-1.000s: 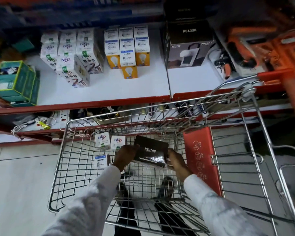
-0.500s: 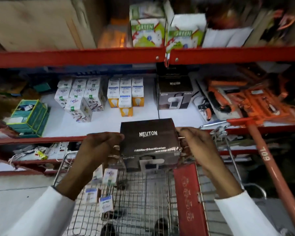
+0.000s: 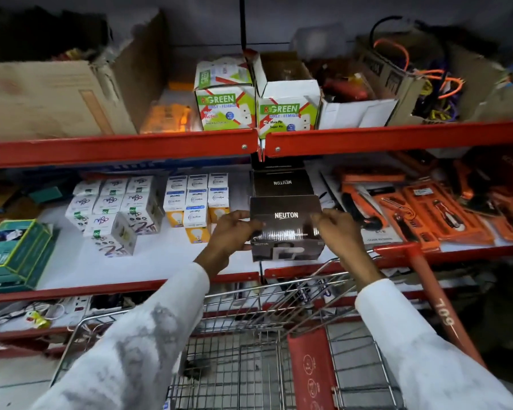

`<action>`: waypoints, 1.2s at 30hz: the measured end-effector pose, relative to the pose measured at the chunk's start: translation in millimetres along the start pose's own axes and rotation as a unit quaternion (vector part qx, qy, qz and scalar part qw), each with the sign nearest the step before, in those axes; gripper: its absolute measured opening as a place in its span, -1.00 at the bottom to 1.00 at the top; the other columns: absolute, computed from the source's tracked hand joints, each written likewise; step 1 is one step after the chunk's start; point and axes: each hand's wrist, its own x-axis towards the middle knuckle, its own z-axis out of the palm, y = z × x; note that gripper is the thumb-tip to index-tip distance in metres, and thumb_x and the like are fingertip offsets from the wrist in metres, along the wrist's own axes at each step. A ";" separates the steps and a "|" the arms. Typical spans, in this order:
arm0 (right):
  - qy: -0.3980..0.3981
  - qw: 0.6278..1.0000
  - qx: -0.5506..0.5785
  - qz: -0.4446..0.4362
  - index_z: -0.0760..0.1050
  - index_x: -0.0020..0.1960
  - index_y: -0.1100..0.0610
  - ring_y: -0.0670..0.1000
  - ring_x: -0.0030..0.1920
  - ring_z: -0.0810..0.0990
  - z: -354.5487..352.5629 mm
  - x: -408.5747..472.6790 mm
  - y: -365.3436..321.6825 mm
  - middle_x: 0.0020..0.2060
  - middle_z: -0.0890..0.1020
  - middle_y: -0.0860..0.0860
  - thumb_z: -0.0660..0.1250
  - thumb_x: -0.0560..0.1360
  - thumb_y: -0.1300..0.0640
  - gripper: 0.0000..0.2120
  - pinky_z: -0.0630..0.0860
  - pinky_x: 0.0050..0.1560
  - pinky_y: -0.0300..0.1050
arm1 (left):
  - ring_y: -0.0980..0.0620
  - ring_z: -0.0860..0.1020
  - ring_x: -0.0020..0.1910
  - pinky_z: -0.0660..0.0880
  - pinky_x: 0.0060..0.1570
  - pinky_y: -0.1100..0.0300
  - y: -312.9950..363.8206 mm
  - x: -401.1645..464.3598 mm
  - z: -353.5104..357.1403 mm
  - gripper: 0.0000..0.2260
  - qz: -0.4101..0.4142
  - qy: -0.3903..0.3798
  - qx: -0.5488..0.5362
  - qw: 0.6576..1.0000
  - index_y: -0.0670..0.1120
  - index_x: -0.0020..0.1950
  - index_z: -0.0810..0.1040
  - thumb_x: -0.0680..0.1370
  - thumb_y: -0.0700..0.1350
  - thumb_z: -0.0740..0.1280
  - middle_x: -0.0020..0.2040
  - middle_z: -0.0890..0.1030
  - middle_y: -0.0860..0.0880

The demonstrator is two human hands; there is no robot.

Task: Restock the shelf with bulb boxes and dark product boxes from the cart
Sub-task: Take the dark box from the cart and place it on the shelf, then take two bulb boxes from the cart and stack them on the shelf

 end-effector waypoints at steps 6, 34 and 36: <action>-0.033 0.995 -0.096 0.025 0.63 0.05 0.11 0.07 -0.01 0.63 13.1 22.1 25.0 -0.07 0.72 0.06 0.31 0.52 -0.07 -0.72 0.48 0.23 0.01 | 0.03 0.60 0.04 0.57 0.07 0.00 -15.0 30.2 11.3 -0.74 -0.011 -0.048 0.035 0.998 0.02 0.17 0.57 0.49 -0.04 0.45 -0.02 0.67 0.02; -0.333 0.847 -0.375 -0.174 0.10 0.60 0.12 0.14 0.55 0.21 352.6 -195.5 103.0 0.58 0.22 0.07 0.33 0.48 0.06 -0.24 0.29 0.49 0.02 | -0.17 0.29 0.51 0.34 0.42 -0.13 -325.0 -50.1 -242.0 -0.38 0.052 -0.051 0.567 0.821 0.02 0.53 0.26 0.49 -0.03 0.36 0.55 0.34 -0.08; -0.346 0.837 -0.397 -0.151 0.06 0.61 0.13 0.17 0.54 0.21 370.8 -193.8 108.6 0.57 0.22 0.09 0.39 0.46 0.07 -0.17 0.32 0.46 0.07 | -0.19 0.28 0.52 0.32 0.42 -0.12 -336.3 -41.7 -237.8 -0.34 0.044 -0.072 0.577 0.813 -0.01 0.54 0.23 0.49 -0.02 0.39 0.54 0.33 -0.10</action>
